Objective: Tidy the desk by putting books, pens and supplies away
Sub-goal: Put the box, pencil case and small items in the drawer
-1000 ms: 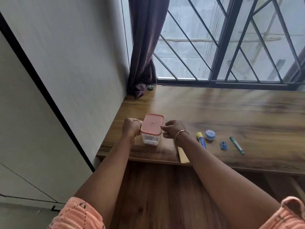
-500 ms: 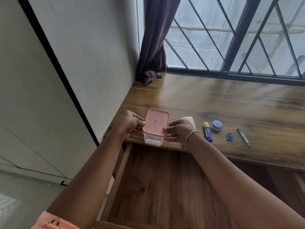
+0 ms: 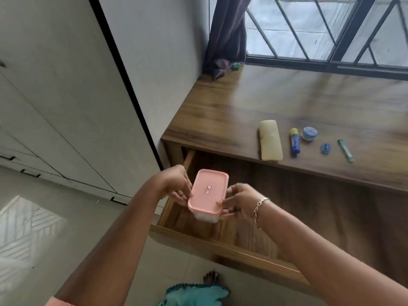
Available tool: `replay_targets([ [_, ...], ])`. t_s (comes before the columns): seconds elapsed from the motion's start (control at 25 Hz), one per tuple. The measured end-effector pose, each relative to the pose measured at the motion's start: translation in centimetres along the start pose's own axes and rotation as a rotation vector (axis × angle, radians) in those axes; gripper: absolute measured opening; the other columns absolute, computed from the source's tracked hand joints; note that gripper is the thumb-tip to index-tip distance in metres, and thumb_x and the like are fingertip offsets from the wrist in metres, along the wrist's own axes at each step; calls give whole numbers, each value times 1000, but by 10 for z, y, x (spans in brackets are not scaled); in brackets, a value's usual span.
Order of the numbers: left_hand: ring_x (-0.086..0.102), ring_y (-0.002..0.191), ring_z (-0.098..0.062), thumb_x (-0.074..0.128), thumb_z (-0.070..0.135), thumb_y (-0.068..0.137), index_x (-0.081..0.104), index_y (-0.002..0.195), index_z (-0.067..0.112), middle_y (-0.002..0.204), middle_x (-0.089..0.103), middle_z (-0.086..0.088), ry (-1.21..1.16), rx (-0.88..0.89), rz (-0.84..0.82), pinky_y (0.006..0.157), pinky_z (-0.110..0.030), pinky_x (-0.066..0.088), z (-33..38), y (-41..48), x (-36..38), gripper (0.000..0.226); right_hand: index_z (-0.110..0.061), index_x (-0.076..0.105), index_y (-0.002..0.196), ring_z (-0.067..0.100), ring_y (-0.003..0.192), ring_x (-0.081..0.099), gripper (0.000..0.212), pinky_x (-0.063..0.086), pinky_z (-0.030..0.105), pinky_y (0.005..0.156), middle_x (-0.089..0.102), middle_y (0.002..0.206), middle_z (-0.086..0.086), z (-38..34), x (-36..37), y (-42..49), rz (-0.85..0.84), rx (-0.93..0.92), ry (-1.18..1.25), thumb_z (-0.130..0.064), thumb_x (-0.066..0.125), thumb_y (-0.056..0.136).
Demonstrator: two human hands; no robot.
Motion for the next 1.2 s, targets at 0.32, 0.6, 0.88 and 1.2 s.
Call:
replay_targets([
  [0.32,65,100,-35,57,-9,85,44,90,3,109,58,-21,249,-81,120,75,-35,57,-26,1,29,18,-8,33,98,21,58,55,38,52,29,39,54,73,11,51,16,22,7,130,-117,17,56,80],
  [0.6,64,96,-29,51,4,92,52,113,2,107,61,-15,544,-18,346,68,-28,46,-14,-1,26,21,-10,32,105,19,57,57,45,53,30,42,55,75,8,60,22,34,-10,138,-100,14,60,79],
  [0.88,67,92,-28,57,3,89,55,105,1,95,65,-13,547,-76,323,70,-30,50,-21,8,22,16,-12,34,102,21,59,60,37,53,30,43,58,73,12,58,24,31,-38,211,-225,8,58,83],
  [1.2,64,72,-24,57,2,89,47,72,4,68,54,-8,496,-129,276,53,-26,49,-30,12,21,20,-14,38,86,16,46,62,33,56,34,53,60,69,9,61,23,39,-62,175,-282,5,64,80],
])
Point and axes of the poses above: each hand's wrist, its own y-axis towards the middle knuckle, its own x-axis out of the palm, z = x × y, the point moved 9 cm from there along y, towards the middle knuckle
